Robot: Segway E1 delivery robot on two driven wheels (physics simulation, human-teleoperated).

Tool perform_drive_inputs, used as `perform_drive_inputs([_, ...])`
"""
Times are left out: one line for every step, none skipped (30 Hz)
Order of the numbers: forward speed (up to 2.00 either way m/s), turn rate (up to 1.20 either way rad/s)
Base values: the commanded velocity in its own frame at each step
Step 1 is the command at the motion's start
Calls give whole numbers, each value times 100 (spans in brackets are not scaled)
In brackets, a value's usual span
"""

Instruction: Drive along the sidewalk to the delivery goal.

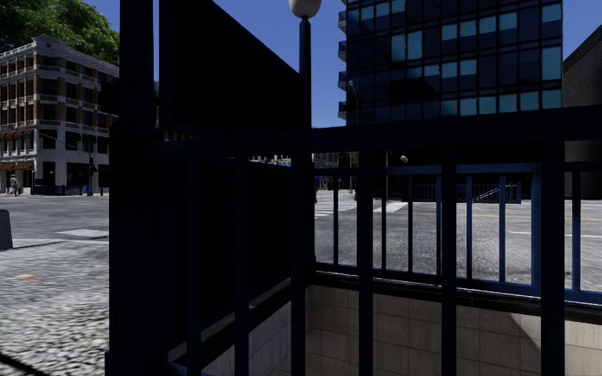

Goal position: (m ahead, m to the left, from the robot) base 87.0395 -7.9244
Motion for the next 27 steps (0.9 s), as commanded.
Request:
perform_drive_inputs([0,0])
perform_drive_inputs([0,0])
perform_drive_inputs([0,0])
perform_drive_inputs([0,0])
perform_drive_inputs([0,0])
perform_drive_inputs([0,0])
perform_drive_inputs([0,0])
perform_drive_inputs([0,0])
perform_drive_inputs([0,0])
perform_drive_inputs([0,0])
perform_drive_inputs([0,0])
perform_drive_inputs([0,0])
perform_drive_inputs([0,0])
perform_drive_inputs([0,0])
perform_drive_inputs([0,0])
perform_drive_inputs([0,0])
perform_drive_inputs([0,0])
perform_drive_inputs([0,0])
perform_drive_inputs([0,0])
perform_drive_inputs([0,0])
perform_drive_inputs([0,0])
perform_drive_inputs([0,0])
perform_drive_inputs([0,0])
perform_drive_inputs([0,0])
perform_drive_inputs([0,0])
perform_drive_inputs([0,0])
perform_drive_inputs([0,0])
